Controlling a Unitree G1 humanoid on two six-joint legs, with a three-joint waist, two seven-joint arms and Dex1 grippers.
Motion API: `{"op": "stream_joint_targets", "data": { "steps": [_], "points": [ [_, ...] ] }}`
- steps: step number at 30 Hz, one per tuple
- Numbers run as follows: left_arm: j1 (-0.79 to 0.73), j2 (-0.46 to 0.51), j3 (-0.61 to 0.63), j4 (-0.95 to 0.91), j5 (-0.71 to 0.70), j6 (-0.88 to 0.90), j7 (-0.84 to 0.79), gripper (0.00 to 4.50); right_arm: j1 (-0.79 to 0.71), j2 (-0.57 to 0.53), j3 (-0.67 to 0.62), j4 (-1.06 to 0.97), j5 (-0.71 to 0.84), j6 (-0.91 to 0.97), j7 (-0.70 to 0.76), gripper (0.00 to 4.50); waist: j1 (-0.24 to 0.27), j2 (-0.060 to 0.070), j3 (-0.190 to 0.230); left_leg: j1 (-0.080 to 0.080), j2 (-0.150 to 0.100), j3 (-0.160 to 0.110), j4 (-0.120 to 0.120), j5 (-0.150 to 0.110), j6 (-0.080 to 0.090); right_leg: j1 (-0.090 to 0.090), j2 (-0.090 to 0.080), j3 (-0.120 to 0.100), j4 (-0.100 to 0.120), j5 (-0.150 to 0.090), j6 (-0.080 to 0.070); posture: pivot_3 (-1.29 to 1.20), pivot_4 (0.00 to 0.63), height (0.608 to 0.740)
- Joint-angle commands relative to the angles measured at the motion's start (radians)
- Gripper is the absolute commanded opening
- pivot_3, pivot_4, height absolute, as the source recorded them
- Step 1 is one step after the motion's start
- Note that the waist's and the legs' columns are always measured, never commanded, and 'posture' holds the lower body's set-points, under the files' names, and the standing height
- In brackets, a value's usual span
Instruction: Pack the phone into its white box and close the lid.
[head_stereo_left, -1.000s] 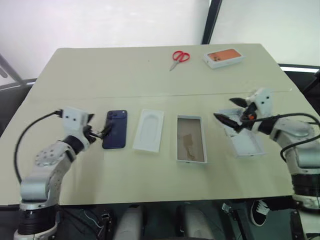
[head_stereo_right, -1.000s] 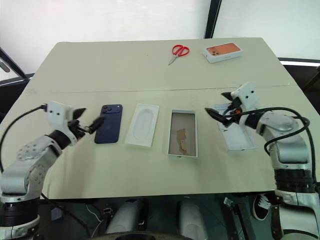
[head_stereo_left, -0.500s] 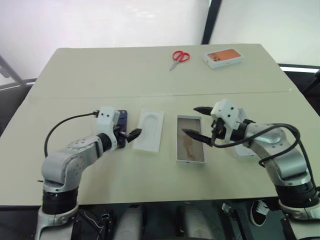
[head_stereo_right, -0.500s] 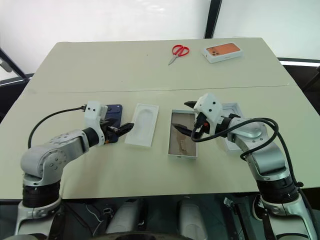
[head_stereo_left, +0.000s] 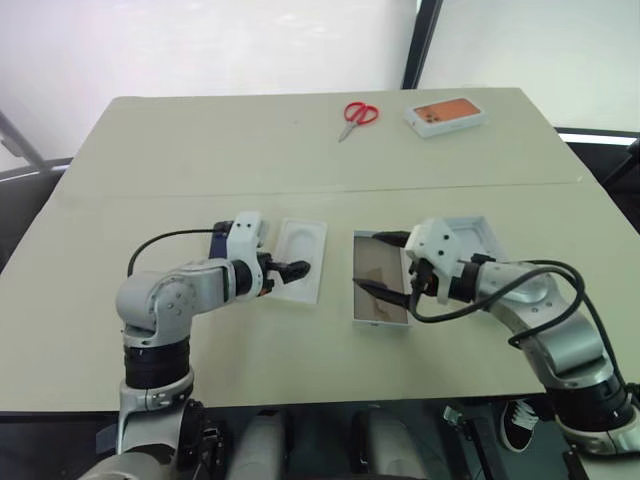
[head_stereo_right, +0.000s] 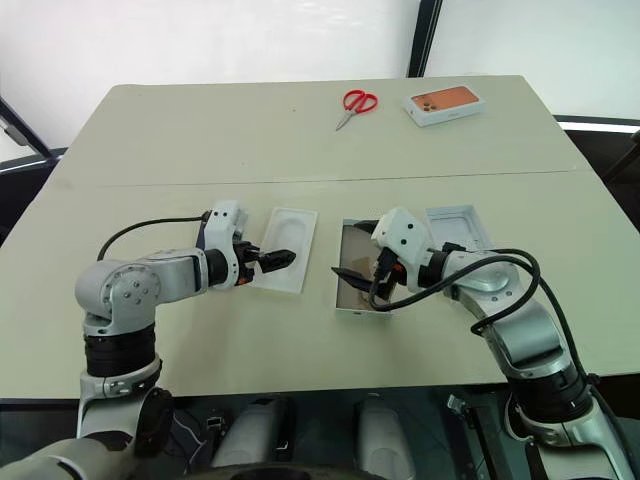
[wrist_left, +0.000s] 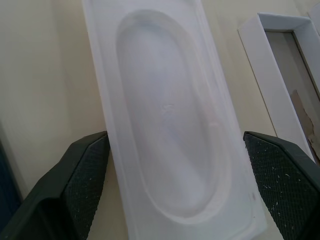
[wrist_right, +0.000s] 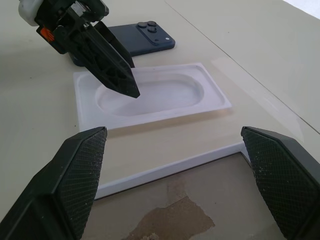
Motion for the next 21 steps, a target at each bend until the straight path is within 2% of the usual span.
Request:
{"op": "stream_joint_targets", "data": {
  "steps": [1, 3, 7, 17, 21],
  "points": [
    [-0.011, -0.007, 0.035, 0.013, 0.004, 0.036, -0.005, 3.1, 0.0, 0.004, -0.008, -0.054, 0.003, -0.005, -0.008, 4.5, 0.001, 0.0, 0.0, 0.0, 0.0, 0.0, 0.0, 0.0, 0.0, 0.0, 0.0, 0.0, 0.0, 0.0, 0.0, 0.0, 0.15, 0.74],
    [-0.012, -0.013, 0.052, 0.007, 0.01, 0.037, 0.002, 1.98, 0.004, 0.003, -0.002, -0.056, -0.002, -0.008, -0.01, 4.5, 0.002, 0.0, 0.0, 0.0, 0.0, 0.0, 0.0, 0.0, 0.0, 0.0, 0.0, 0.0, 0.0, 0.0, 0.0, 0.0, 0.15, 0.74],
    [-0.019, -0.019, 0.083, 0.015, 0.024, 0.047, 0.01, 0.05, 0.01, 0.001, 0.001, -0.063, -0.005, -0.01, -0.01, 4.5, 0.004, 0.0, 0.0, 0.0, 0.0, 0.0, 0.0, 0.0, 0.0, 0.0, -0.001, 0.0, 0.0, 0.0, 0.0, 0.0, 0.15, 0.74],
    [-0.079, -0.105, 0.252, 0.043, 0.023, 0.094, 0.017, 0.05, 0.007, -0.006, 0.005, -0.079, -0.009, -0.002, -0.007, 4.5, 0.002, -0.001, 0.0, 0.0, 0.0, 0.0, 0.0, 0.0, 0.0, 0.0, 0.0, 0.0, 0.0, 0.0, 0.0, 0.0, 0.15, 0.74],
    [-0.123, -0.169, 0.441, 0.076, -0.062, 0.112, 0.018, 0.05, 0.016, -0.082, 0.044, -0.099, -0.065, -0.018, 0.041, 4.5, 0.003, -0.001, 0.0, 0.0, 0.0, 0.0, 0.0, 0.0, -0.001, 0.0, 0.0, 0.0, 0.0, 0.0, 0.0, 0.0, 0.15, 0.74]
  ]
}}
